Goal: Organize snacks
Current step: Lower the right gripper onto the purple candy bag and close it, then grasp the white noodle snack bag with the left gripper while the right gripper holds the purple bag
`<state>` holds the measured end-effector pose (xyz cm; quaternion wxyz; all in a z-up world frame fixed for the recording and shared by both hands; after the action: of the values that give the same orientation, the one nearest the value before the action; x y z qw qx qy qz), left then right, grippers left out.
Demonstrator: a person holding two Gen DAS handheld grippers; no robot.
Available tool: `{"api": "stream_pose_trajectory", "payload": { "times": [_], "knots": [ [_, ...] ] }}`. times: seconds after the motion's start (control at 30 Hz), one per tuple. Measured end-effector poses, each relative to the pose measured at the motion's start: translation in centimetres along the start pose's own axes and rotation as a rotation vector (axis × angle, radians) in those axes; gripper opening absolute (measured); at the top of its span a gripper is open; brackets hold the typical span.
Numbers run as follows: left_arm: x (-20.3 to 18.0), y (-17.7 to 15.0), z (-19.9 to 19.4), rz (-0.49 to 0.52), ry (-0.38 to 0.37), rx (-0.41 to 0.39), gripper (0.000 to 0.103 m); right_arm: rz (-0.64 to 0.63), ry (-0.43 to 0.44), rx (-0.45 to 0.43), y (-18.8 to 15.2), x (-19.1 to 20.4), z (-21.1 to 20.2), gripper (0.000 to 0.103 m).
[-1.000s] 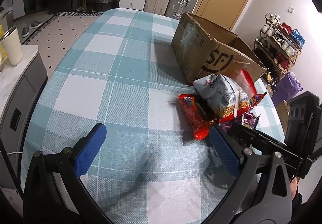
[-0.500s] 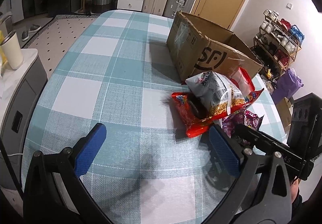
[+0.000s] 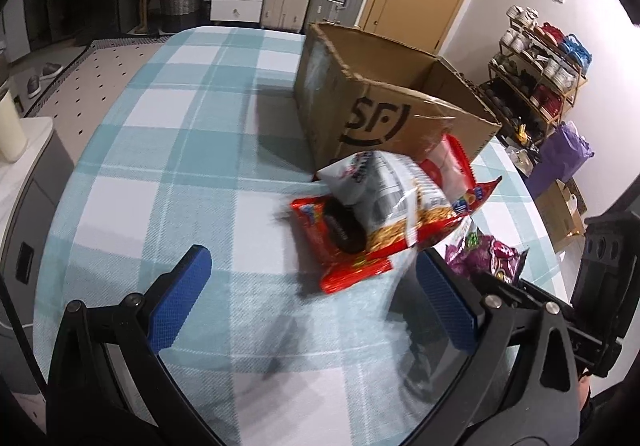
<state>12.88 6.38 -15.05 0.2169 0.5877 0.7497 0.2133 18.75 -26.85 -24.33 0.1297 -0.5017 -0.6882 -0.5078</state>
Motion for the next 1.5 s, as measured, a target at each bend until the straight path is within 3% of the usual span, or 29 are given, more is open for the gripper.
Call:
{"api": "stream_pose_trajectory", "payload": {
  "times": [0.47, 0.9, 1.2, 1.23, 1.33, 1.4, 1.5],
  "knots": [
    [-5.5, 2.8, 3.0, 0.074, -0.031, 0.033, 0.102, 0.04, -0.042, -0.059, -0.7, -1.7, -4.7, 0.049],
    [-7.6, 4.7, 5.2, 0.098, -0.005, 0.047, 0.102, 0.055, -0.034, -0.088, -0.2, -2.2, -6.7, 0.049],
    [-7.4, 4.7, 7.6, 0.083, 0.022, 0.099, 0.101, 0.063, -0.037, -0.093, 0.3, -2.8, -7.0, 0.049],
    [-7.3, 4.6, 7.8, 0.082, 0.021, 0.098, 0.099, 0.062, -0.039, -0.093, 0.3, -2.8, -7.0, 0.049],
    [-7.3, 4.4, 7.8, 0.083, 0.002, 0.101, 0.082, 0.058, -0.047, -0.096, 0.4, -2.8, -7.2, 0.049],
    [-7.4, 4.1, 7.9, 0.082, -0.043, 0.113, 0.054, 0.064, -0.046, -0.097, 0.3, -2.8, -7.3, 0.049],
    [-7.3, 3.8, 7.7, 0.097, -0.063, 0.093, 0.047, 0.066, -0.049, -0.096, 0.2, -2.8, -7.3, 0.049]
  ]
}}
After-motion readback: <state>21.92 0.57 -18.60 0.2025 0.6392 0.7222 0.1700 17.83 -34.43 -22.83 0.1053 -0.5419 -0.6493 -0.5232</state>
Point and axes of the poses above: each gripper's, at about its wrist camera, not at the fingertips, and z roughly the way its jaws point, x to its left, y to its top, the point moved 8 cm from there along z, roughly the way its jaws point, and after that the axes turned 13 degrees about y, right-handed, at the moved point
